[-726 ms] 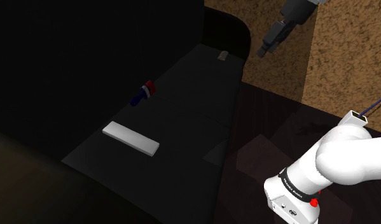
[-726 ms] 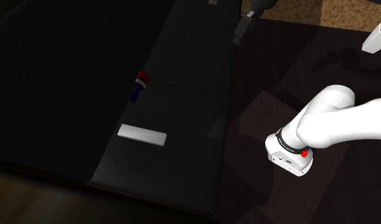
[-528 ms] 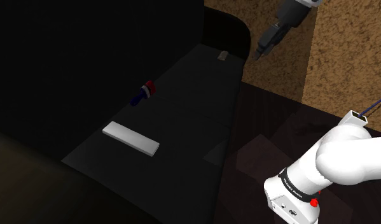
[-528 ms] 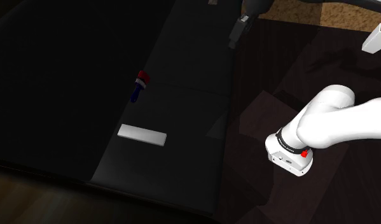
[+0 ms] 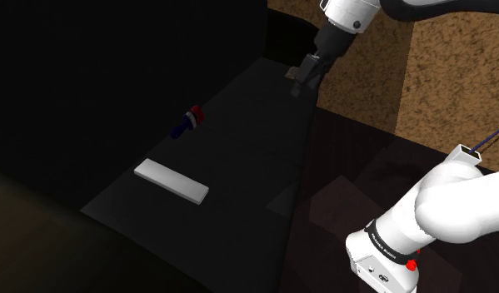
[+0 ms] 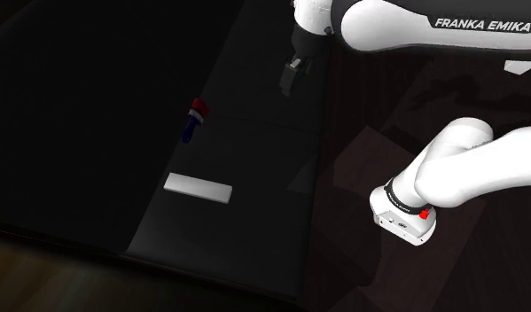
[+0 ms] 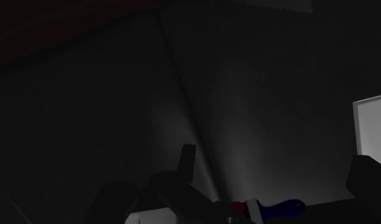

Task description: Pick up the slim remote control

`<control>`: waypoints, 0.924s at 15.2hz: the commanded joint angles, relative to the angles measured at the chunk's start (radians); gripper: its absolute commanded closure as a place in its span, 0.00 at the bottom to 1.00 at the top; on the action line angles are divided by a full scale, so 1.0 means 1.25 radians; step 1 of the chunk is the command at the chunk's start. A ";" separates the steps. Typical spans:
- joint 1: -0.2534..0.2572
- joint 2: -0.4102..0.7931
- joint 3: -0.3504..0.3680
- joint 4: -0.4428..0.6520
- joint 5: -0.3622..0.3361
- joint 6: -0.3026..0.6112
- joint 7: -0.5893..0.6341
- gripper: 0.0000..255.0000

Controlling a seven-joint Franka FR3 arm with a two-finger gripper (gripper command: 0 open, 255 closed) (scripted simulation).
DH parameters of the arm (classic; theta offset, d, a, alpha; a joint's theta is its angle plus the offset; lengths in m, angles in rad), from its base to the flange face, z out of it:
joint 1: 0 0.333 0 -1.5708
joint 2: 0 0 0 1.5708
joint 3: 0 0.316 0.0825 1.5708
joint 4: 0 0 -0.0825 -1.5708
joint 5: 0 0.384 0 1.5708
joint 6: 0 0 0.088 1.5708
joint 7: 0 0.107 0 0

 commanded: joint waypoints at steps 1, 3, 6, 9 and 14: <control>0.007 0.032 0.028 -0.006 0.006 0.036 0.023 0.00; 0.012 0.073 0.055 -0.002 0.008 0.070 0.046 0.00; 0.018 0.139 0.097 0.010 0.004 0.119 0.083 0.00; 0.022 0.213 0.138 0.031 -0.010 0.165 0.124 0.00; 0.027 0.349 0.201 0.082 -0.060 0.231 0.204 0.00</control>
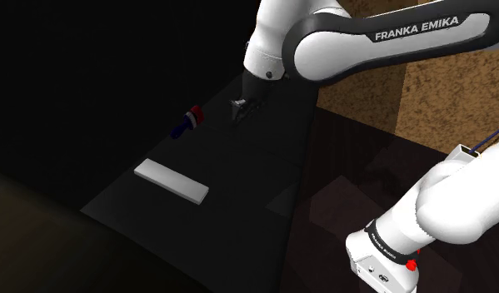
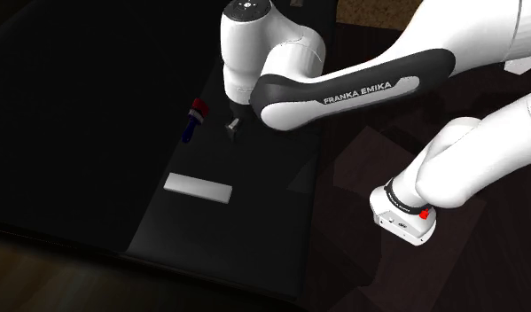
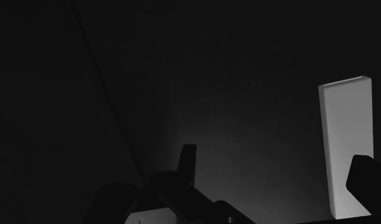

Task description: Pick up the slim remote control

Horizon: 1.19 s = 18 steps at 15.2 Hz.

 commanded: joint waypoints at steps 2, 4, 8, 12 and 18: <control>0.006 0.090 0.035 0.043 -0.044 0.032 0.057 0.00; 0.014 0.152 0.053 0.074 -0.081 0.050 0.096 0.00; 0.045 0.280 0.071 0.147 -0.165 0.072 0.176 0.00; 0.096 0.408 0.065 0.237 -0.244 0.078 0.245 0.00; 0.174 0.563 0.039 0.361 -0.319 0.076 0.303 0.00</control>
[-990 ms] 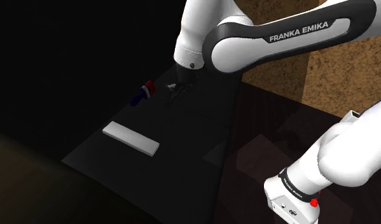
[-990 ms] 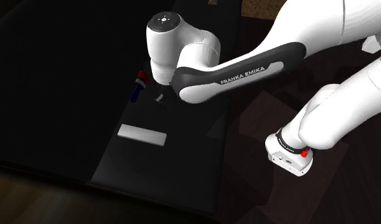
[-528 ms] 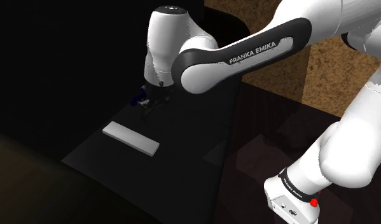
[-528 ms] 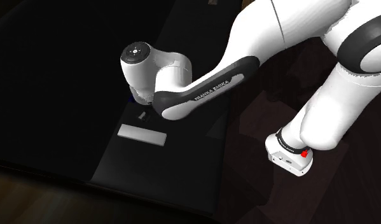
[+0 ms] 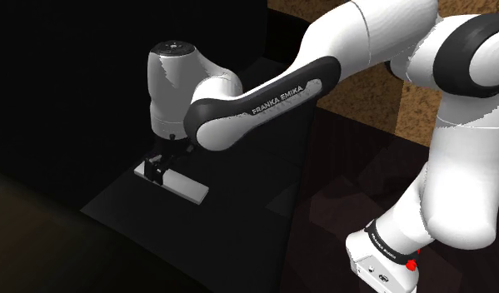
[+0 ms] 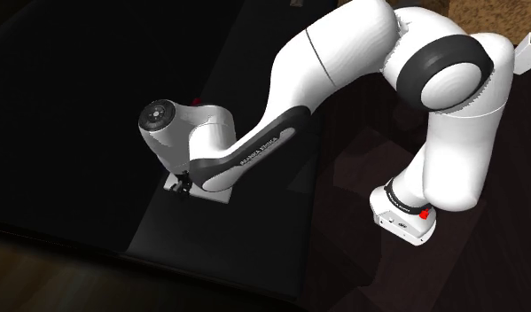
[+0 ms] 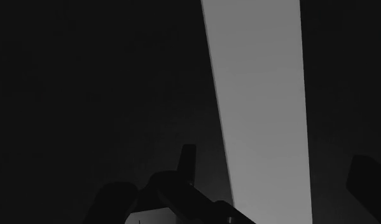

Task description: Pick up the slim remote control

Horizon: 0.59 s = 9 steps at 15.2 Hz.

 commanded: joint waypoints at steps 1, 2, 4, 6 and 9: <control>0.009 0.024 -0.007 0.009 -0.013 0.012 0.008 0.00; 0.011 0.030 -0.010 0.007 -0.017 0.020 0.010 0.00; 0.015 0.043 -0.015 0.003 -0.025 0.035 0.016 0.00; 0.019 0.056 -0.021 0.000 -0.034 0.050 0.022 0.00; 0.021 0.060 -0.023 0.000 -0.036 0.054 0.024 1.00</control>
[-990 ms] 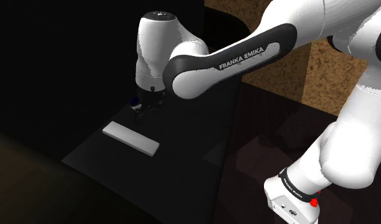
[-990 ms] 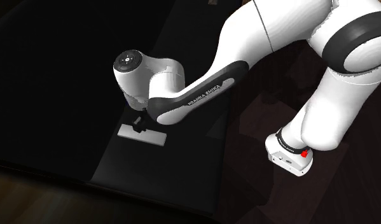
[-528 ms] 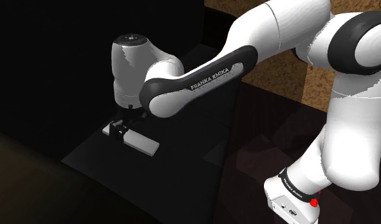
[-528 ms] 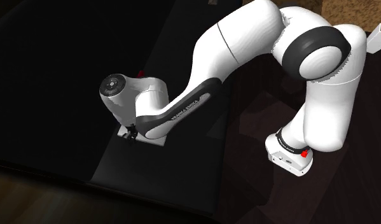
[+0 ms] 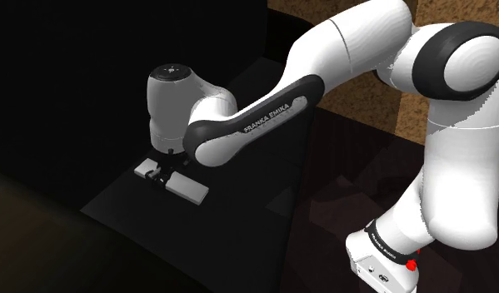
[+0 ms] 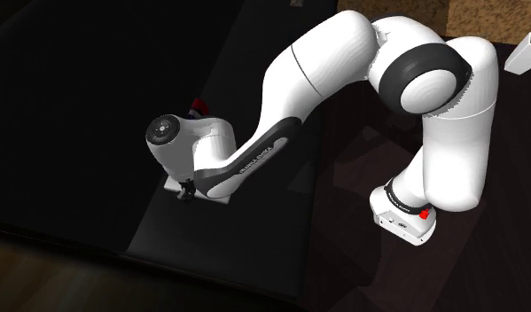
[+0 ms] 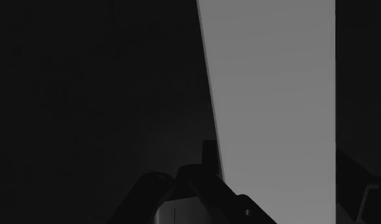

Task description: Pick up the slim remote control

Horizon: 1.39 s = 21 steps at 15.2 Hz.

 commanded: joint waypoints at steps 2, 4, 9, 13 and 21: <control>0.001 0.002 0.000 0.000 -0.001 0.002 0.001 1.00; 0.001 0.002 0.000 0.000 -0.001 0.002 0.001 1.00; 0.000 0.002 -0.001 0.000 -0.001 0.001 -0.001 1.00; -0.008 -0.024 0.011 0.006 0.016 -0.028 -0.012 1.00; -0.021 -0.071 0.030 0.027 0.048 -0.091 -0.033 1.00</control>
